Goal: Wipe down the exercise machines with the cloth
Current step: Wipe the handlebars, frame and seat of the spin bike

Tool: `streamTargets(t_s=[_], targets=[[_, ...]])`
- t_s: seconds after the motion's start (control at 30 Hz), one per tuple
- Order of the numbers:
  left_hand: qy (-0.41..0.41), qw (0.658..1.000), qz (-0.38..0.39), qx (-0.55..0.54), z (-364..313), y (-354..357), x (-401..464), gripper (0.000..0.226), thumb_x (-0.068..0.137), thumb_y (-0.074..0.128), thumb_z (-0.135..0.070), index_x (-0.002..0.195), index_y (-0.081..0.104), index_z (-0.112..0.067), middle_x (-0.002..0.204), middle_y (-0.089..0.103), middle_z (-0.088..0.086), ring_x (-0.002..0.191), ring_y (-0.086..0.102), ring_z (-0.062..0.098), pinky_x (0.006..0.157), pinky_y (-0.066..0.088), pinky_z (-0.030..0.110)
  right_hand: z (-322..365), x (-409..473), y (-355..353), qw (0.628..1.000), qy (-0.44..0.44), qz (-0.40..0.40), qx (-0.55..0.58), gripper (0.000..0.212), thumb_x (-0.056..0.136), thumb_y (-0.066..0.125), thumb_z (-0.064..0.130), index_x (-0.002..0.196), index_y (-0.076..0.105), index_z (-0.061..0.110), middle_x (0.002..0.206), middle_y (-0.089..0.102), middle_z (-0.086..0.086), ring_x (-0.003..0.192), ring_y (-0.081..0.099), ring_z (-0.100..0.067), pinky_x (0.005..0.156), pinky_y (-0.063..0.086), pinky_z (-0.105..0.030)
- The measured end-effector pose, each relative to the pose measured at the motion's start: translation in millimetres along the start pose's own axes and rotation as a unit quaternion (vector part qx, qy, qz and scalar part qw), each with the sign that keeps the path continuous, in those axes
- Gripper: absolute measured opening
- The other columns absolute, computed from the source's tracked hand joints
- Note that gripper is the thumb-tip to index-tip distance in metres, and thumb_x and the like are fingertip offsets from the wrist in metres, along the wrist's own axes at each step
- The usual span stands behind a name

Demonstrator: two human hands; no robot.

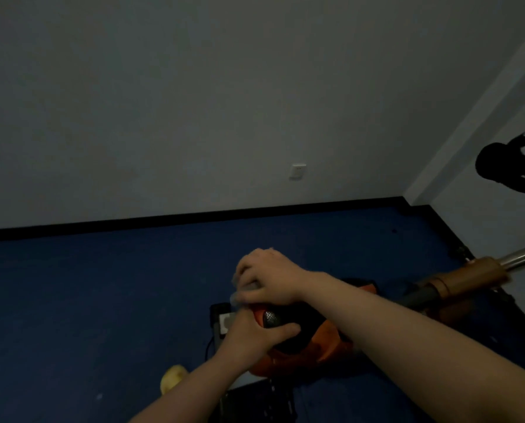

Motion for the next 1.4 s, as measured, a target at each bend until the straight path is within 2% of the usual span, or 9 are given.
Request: streamTargets(t_s=[0.13, 0.27, 0.47, 0.77, 0.93, 1.07, 1.17, 1.23, 1.4], targets=[[-0.027, 0.999, -0.001, -0.032, 4, -1, -4, 0.092, 0.055, 0.091, -0.043, 0.127, 0.034, -0.034, 0.121, 0.056, -0.009, 0.105, 0.058, -0.001, 0.089, 0.050, 0.021, -19, 0, -7, 0.957, 0.181, -0.064, 0.217, 0.050, 0.088, 0.047, 0.063, 0.097, 0.069, 0.019, 0.104, 0.061, 0.000, 0.100, 0.058, -0.020, 0.087, 0.048, -0.040], [0.014, 0.996, -0.049, 0.071, 4, -3, -2, 0.140, 0.041, 0.078, -0.076, 0.147, -0.006, -0.042, 0.150, 0.029, -0.008, 0.135, 0.036, 0.011, 0.111, 0.037, 0.041, -12, -12, 11, 0.977, 0.168, -0.092, 0.090, 0.036, 0.098, 0.038, 0.050, 0.123, 0.060, 0.035, 0.134, 0.047, 0.007, 0.123, 0.042, -0.015, 0.100, 0.038, -0.038], [0.118, 0.966, -0.038, 0.227, 1, -10, 0, 0.137, 0.048, 0.056, -0.090, 0.142, -0.030, -0.041, 0.154, -0.029, -0.019, 0.141, -0.023, 0.000, 0.120, 0.004, 0.037, -54, -57, 9, 0.951, 0.281, -0.054, 0.113, 0.042, 0.104, 0.026, 0.041, 0.140, 0.043, 0.030, 0.144, 0.047, 0.001, 0.127, 0.046, -0.026, 0.103, 0.039, -0.044], [0.196, 0.926, 0.001, 0.324, -2, -22, 5, 0.120, 0.065, 0.039, -0.092, 0.145, -0.028, -0.033, 0.152, -0.035, -0.016, 0.141, -0.027, 0.001, 0.118, -0.004, 0.030, -23, -59, 25, 0.940, 0.270, -0.187, 0.088, 0.041, 0.102, 0.028, 0.044, 0.141, 0.039, 0.038, 0.131, 0.048, 0.008, 0.118, 0.046, -0.015, 0.094, 0.038, -0.038], [0.266, 0.911, 0.031, 0.313, -4, -39, 19, 0.096, 0.082, 0.026, -0.081, 0.153, 0.009, -0.020, 0.161, -0.001, -0.007, 0.147, -0.004, 0.007, 0.120, 0.009, 0.036, -52, -73, 20, 0.912, 0.393, -0.113, -0.041, 0.042, 0.100, 0.024, 0.041, 0.128, 0.051, 0.026, 0.120, 0.057, -0.001, 0.107, 0.056, -0.026, 0.081, 0.043, -0.039], [0.306, 0.912, 0.046, 0.269, -18, -45, 48, 0.067, 0.094, 0.027, -0.062, 0.144, 0.038, -0.020, 0.149, 0.037, -0.008, 0.139, 0.030, 0.007, 0.115, 0.029, 0.041, 0, -54, 37, 0.892, 0.362, -0.267, 0.046, 0.065, 0.090, 0.006, 0.056, 0.132, 0.050, 0.034, 0.125, 0.052, 0.008, 0.113, 0.047, -0.014, 0.099, 0.032, -0.036], [0.346, 0.887, 0.090, 0.294, -28, -47, 63, 0.055, 0.094, 0.033, -0.055, 0.135, 0.046, -0.022, 0.137, 0.047, -0.012, 0.127, 0.040, 0.003, 0.110, 0.033, 0.031, -23, -72, 38, 0.892, 0.386, -0.234, 0.025, 0.060, 0.092, 0.009, 0.057, 0.122, 0.057, 0.035, 0.115, 0.057, 0.010, 0.106, 0.052, -0.014, 0.089, 0.033, -0.034], [0.362, 0.868, 0.124, 0.318, -33, -50, 75, 0.051, 0.095, 0.031, -0.054, 0.131, 0.049, -0.023, 0.129, 0.051, -0.012, 0.118, 0.044, 0.000, 0.104, 0.036, 0.025, -49, -85, 36, 0.833, 0.503, -0.230, -0.003, 0.051, 0.095, 0.017, 0.052, 0.103, 0.062, 0.030, 0.105, 0.061, 0.005, 0.100, 0.057, -0.020, 0.081, 0.032, -0.034], [0.393, 0.842, 0.192, 0.316, -45, -40, 103, 0.024, 0.099, 0.044, -0.031, 0.119, 0.055, -0.027, 0.111, 0.057, -0.017, 0.097, 0.050, -0.004, 0.084, 0.037, 0.014, -4, -58, 44, 0.800, 0.511, -0.314, -0.008, 0.048, 0.096, 0.022, 0.044, 0.103, 0.065, 0.024, 0.106, 0.060, 0.002, 0.106, 0.052, -0.019, 0.097, 0.034, -0.036]])
Point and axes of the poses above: each hand's wrist, its own x-axis towards the middle knuckle, its own y-axis out of the palm, z = x × y, the point moved 1 cm from there along x, towards the middle knuckle
